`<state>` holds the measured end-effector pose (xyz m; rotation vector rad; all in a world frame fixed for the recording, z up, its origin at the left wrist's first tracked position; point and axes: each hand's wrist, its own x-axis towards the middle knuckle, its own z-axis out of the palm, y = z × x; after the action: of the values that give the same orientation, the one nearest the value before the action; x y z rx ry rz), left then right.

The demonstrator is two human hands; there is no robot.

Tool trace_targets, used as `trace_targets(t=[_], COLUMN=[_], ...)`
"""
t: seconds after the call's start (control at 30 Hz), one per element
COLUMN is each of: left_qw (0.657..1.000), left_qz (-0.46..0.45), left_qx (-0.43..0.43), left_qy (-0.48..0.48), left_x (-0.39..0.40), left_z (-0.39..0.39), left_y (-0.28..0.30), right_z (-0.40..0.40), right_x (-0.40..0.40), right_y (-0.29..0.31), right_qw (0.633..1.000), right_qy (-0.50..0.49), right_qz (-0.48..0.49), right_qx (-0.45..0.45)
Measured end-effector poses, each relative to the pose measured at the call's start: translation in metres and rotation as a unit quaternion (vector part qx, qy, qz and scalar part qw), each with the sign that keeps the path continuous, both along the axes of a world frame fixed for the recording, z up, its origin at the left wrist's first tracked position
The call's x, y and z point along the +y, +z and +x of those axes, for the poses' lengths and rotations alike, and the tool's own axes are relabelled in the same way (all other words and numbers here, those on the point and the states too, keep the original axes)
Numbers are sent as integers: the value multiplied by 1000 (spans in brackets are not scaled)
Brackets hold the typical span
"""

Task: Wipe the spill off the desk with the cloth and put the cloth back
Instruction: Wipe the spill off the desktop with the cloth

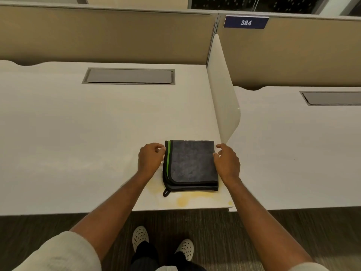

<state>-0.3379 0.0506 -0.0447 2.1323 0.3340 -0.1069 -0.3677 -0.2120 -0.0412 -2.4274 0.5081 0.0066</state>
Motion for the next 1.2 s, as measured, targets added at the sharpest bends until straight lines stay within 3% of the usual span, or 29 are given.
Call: trace_targets(t=[0.1, 0.17, 0.27, 0.4, 0.53, 1.2], left_qw=[981, 960, 929, 900, 883, 892], left_qz=[135, 200, 305, 379, 417, 409], left_qx=[-123, -151, -96, -37, -5, -44], left_qy=[-57, -124, -188, -210, -215, -185], left_x=[22, 39, 65, 95, 110, 120], left_z=[-4, -1, 5, 6, 3, 8], left_y=[-8, -18, -31, -44, -51, -85], right_z=[-3, -1, 3, 8, 8, -1], right_x=[14, 29, 55, 75, 81, 84], right_y=[-2, -7, -22, -47, -56, -76], right_qw=[990, 976, 957, 943, 934, 909], right_qy=[79, 155, 224, 251, 245, 319], right_qz=[-94, -128, -179, -220, -257, -267], right_qx=[-72, -86, -46, 15, 28, 3])
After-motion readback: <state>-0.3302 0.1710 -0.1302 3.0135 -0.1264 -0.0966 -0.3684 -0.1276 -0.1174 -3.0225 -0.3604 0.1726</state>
